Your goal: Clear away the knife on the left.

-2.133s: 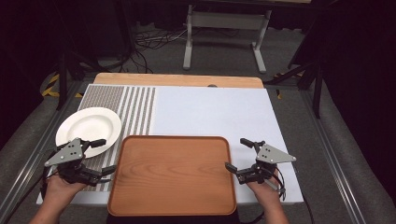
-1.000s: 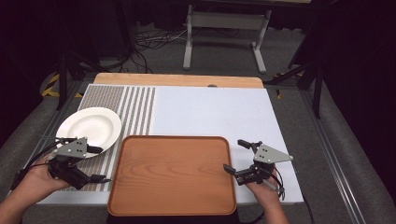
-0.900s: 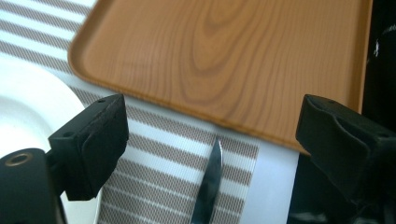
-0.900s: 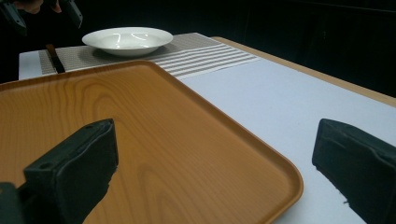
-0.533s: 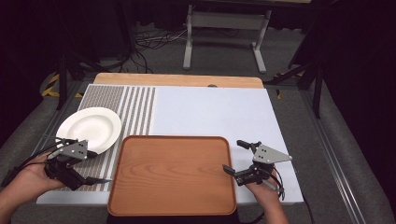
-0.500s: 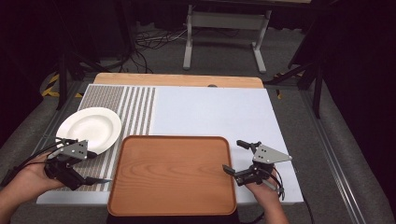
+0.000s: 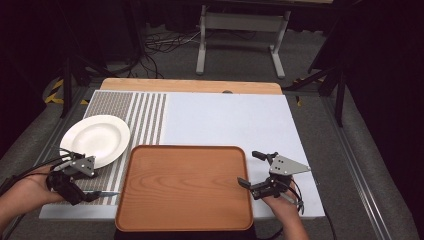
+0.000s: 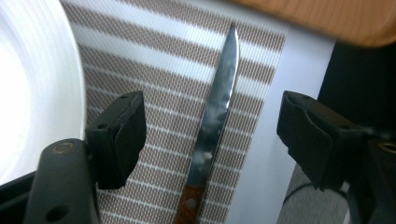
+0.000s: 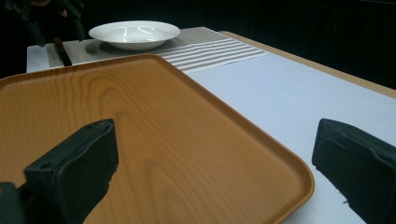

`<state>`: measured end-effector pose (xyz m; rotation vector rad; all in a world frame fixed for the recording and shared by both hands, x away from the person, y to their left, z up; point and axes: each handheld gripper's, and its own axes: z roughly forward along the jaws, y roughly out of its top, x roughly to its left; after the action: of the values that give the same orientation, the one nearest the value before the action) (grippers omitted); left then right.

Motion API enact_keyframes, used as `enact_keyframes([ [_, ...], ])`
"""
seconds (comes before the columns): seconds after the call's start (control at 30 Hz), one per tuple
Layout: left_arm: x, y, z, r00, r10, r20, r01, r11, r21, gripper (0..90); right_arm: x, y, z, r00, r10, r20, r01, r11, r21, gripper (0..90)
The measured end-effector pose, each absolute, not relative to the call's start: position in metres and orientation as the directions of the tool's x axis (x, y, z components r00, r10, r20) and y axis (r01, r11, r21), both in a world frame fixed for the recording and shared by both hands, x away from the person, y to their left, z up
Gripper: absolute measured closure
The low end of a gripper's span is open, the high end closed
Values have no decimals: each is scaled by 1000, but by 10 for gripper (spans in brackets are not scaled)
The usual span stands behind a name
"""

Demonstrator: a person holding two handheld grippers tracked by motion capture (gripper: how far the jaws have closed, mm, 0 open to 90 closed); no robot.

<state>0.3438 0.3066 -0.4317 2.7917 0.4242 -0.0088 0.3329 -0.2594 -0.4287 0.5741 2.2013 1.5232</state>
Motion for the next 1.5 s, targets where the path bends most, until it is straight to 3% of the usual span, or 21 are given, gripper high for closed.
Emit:
enact_keyframes([
  [0.23, 345, 308, -438, 971, 234, -49, 239, -948, 209, 296, 333, -258, -429, -850, 520, -83, 104, 320, 942, 11],
  [0.77, 349, 315, -445, 995, 96, -20, 96, -994, 42, 521, 333, -255, -431, -863, 498, -80, 104, 331, 938, 11],
  [1.23, 347, 318, -448, 1000, 27, 16, 27, -1000, -15, 768, 333, -254, -432, -869, 489, -76, 107, 335, 936, 10],
  [1.5, 346, 317, -448, 1000, 20, 17, 20, -1000, -21, 776, 333, -253, -432, -871, 485, -73, 111, 339, 934, 10],
])
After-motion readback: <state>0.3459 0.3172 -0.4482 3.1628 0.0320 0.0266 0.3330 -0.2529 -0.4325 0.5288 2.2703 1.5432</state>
